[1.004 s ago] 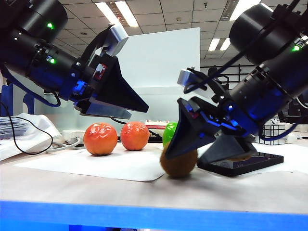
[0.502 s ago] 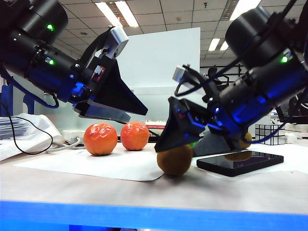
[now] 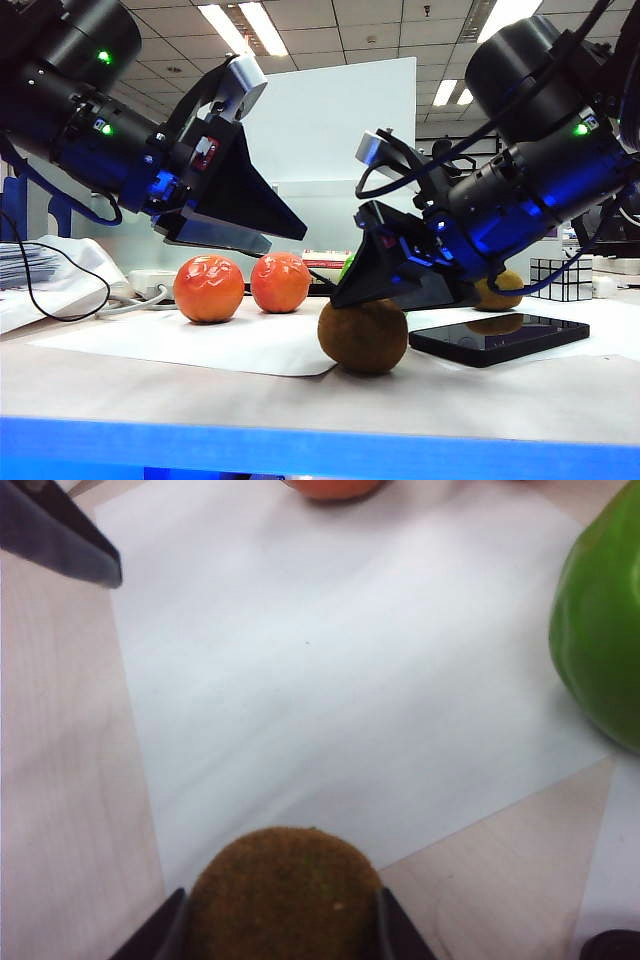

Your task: Put the same fruits together.

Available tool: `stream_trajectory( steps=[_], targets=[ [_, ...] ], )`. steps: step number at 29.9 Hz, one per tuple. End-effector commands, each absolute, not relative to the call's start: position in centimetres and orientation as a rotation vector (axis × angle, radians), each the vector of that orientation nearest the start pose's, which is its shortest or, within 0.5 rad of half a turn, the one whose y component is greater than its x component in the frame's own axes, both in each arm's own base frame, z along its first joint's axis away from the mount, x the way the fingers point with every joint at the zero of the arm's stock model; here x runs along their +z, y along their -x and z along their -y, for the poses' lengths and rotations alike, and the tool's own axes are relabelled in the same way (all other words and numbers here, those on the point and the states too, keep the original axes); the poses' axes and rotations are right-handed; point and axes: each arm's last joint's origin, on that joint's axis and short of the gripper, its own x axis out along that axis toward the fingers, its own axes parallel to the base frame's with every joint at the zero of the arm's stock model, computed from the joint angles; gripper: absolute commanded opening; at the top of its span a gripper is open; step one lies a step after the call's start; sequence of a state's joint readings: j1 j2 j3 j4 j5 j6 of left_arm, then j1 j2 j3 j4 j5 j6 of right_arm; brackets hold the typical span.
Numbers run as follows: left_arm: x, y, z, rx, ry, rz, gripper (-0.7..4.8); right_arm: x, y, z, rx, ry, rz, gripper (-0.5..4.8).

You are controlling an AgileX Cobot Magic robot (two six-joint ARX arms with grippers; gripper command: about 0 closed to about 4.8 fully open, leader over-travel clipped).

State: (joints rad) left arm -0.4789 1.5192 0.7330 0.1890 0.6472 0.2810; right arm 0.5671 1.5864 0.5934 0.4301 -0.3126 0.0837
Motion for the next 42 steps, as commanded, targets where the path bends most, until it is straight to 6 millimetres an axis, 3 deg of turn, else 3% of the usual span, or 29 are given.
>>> stream_trajectory(
  steps=[1, 3, 7, 9, 10, 13, 17, 18, 23, 25, 28, 32, 35, 42],
  targets=[
    [18.7, -25.6, 15.3, -1.179, -0.195, -0.453, 4.79, 14.0, -23.7, -16.2, 0.835, 0.007, -0.648, 2.78],
    [18.7, -25.6, 15.2, -1.179, -0.195, -0.453, 4.79, 13.9, -23.6, -16.2, 0.836, 0.007, -0.659, 4.04],
    [18.7, -25.6, 15.3, -1.179, -0.195, -0.452, 4.79, 13.8, -23.5, -16.1, 0.832, 0.01, -0.677, 4.07],
    [18.7, -25.6, 15.3, -1.179, -0.195, -0.452, 4.79, 13.8, -23.5, -16.1, 0.833, 0.01, -0.677, 2.81],
    [18.7, -25.6, 15.3, -1.179, -0.195, -0.452, 4.79, 13.8, -23.5, -16.1, 0.834, 0.011, -0.676, 1.87],
    [18.7, -25.6, 15.3, -1.179, -0.195, -0.452, 4.79, 13.8, -23.5, -16.1, 0.835, 0.013, -0.675, 1.69],
    [18.7, -25.6, 15.3, -1.179, -0.195, -0.452, 4.79, 14.1, -23.7, -16.2, 0.839, 0.008, -0.639, 0.59],
    [18.7, -25.6, 15.3, -1.179, -0.195, -0.453, 4.79, 14.4, -23.9, -16.3, 0.843, 0.003, -0.598, 0.03],
    [18.7, -25.6, 15.3, -1.179, -0.195, -0.453, 4.79, 16.3, -25.0, -17.0, 0.846, -0.005, -0.487, -0.06],
    [18.7, -25.5, 15.2, -1.179, -0.194, -0.457, 4.79, 17.0, -25.4, -16.7, 0.769, 0.033, -0.45, -0.06],
    [18.6, -25.5, 15.2, -1.179, -0.195, -0.462, 4.79, 18.6, -25.6, -15.4, 0.66, 0.083, -0.404, -0.06],
    [18.7, -25.6, 15.2, -1.172, -0.208, -0.451, 4.79, 22.6, -24.7, -12.5, 0.492, 0.163, -0.292, -0.06],
    [18.8, -25.7, 15.3, -1.166, -0.212, -0.433, 4.79, 23.9, -24.3, -11.3, 0.34, 0.241, -0.247, -0.06],
    [19.1, -25.8, 15.3, -1.167, -0.214, -0.398, 4.79, 22.2, -27.7, -7.0, 0.177, 0.219, -0.255, -0.06]
  ],
)
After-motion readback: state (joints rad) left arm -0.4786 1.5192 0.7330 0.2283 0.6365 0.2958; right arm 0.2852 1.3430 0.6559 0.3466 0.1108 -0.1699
